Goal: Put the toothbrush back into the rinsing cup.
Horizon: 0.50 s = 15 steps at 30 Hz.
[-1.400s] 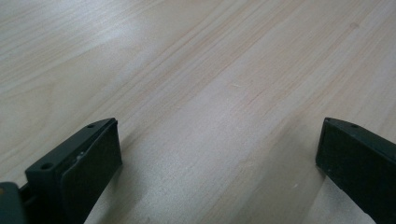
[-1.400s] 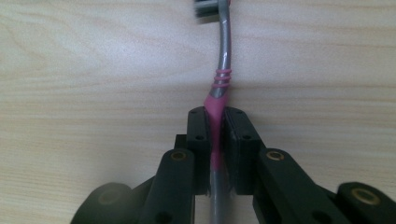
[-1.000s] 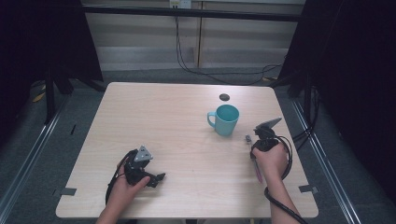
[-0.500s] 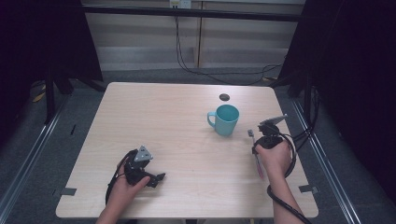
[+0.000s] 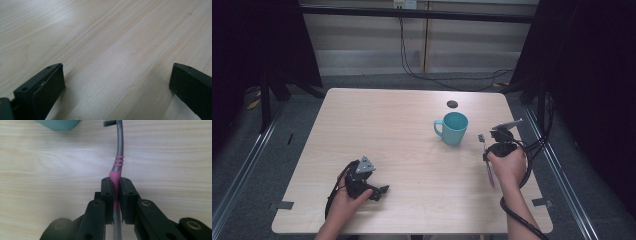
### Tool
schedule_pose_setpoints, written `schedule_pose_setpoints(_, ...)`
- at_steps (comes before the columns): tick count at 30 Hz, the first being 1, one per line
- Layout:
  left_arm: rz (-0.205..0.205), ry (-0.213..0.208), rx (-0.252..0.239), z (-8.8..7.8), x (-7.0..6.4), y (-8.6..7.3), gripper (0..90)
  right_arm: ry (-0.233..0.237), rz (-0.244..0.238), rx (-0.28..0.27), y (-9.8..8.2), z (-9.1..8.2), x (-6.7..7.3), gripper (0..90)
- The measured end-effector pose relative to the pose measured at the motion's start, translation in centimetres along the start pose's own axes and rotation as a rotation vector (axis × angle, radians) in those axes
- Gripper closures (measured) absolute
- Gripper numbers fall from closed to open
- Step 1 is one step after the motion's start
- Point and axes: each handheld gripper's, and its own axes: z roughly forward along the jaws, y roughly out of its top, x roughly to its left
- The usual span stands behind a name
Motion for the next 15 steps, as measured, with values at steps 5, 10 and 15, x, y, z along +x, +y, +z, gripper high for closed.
schedule_pose_setpoints(5,0.000,0.000,0.000,0.0,0.0,0.0,0.0,0.025,0.001,-0.047,0.1,-0.9,0.0,82.9)
schedule_pose_setpoints(10,0.000,0.000,0.000,0.0,0.0,0.0,0.0,0.024,-0.006,-0.087,0.1,-1.3,0.0,82.9)
schedule_pose_setpoints(15,-0.001,-0.001,-0.001,0.0,0.0,0.0,0.0,0.032,-0.022,-0.165,0.1,-1.9,0.3,82.9)
